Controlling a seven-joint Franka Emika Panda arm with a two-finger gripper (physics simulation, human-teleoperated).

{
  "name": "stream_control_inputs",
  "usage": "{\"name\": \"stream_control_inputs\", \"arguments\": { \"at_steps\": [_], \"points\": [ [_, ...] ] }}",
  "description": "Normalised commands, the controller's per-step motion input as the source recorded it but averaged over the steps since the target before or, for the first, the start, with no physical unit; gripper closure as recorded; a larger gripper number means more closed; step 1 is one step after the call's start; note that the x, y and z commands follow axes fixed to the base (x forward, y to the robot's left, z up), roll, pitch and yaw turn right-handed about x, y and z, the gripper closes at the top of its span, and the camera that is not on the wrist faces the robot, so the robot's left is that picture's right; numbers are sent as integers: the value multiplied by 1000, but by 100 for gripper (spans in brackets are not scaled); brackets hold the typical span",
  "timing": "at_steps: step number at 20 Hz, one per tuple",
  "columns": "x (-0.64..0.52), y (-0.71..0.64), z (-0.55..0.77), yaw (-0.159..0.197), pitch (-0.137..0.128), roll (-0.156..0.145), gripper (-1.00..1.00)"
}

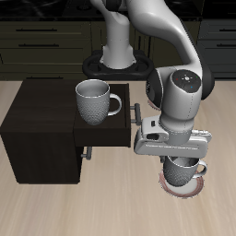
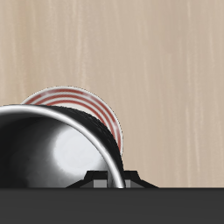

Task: Place the porcelain mug that is on the plate onto the nearest plate relative to the robot

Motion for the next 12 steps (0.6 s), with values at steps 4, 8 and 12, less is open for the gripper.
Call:
{"name": "stream_control_inputs", "arguments": {
  "at_steps": [4, 8, 12],
  "points": [
    [-121, 173, 370, -30, -38, 21, 100],
    [-182, 85, 395, -3, -53, 20, 100],
    [-230, -12, 451, -10, -50, 15, 100]
  ]
}}
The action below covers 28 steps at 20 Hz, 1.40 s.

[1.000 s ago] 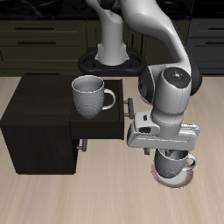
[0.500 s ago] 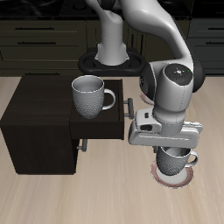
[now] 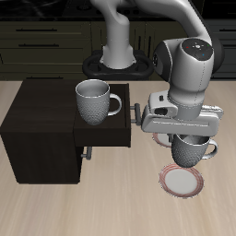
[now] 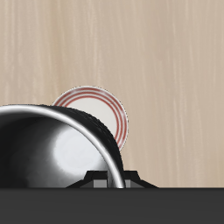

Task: Place the porcelain mug that is on the plate onto the nearest plate relative to the robot

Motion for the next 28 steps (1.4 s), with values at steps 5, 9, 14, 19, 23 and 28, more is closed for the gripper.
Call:
{"name": "stream_control_inputs", "arguments": {
  "at_steps": [5, 9, 14, 19, 23, 28],
  "points": [
    [-241, -73, 472, 3, -62, 17, 100],
    [-143, 31, 319, 18, -45, 11, 100],
    [-88, 6, -31, 15, -11, -4, 100],
    [-304, 13, -104, -4, 0, 0, 100],
    [-510, 36, 9, 13, -12, -21, 100],
    [-491, 79, -149, 20, 4, 5, 100]
  ]
}}
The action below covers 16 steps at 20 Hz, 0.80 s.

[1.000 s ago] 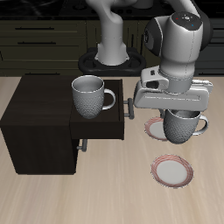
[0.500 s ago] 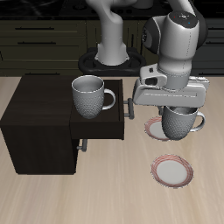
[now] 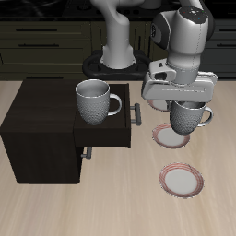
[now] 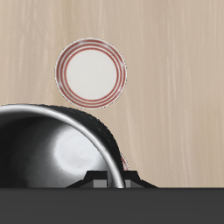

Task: Place the porcelain mug that is on the plate onto the nearest plate relative to the robot

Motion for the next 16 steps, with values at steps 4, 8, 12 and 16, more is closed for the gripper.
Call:
{"name": "stream_control_inputs", "arguments": {
  "at_steps": [4, 8, 12, 16],
  "points": [
    [-761, 98, -86, -17, -33, 43, 100],
    [-474, 82, 8, 25, -36, 34, 100],
    [-593, 42, 33, 25, -40, 46, 100],
    [-433, -42, -34, 36, -27, 16, 100]
  ]
}}
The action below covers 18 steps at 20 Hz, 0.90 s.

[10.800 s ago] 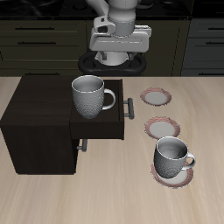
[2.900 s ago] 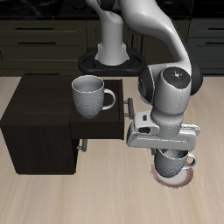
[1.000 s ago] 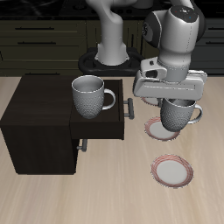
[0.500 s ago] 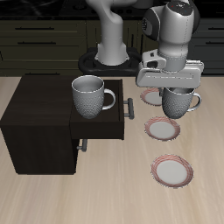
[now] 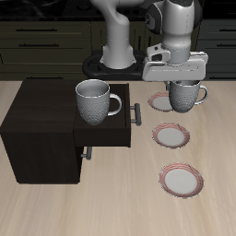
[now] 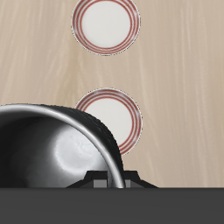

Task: Place the porcelain mug that is on the plate onto the nearest plate relative to the robot

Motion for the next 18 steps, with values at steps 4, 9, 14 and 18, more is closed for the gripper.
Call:
{"name": "stream_control_inputs", "arguments": {
  "at_steps": [4, 9, 14, 18],
  "points": [
    [-610, -81, -64, -33, 10, 45, 100],
    [-483, -83, -94, -5, -11, 23, 100],
    [-411, -174, -97, 16, -2, 6, 100],
    [-377, -123, -5, -9, -13, 6, 100]
  ]
}}
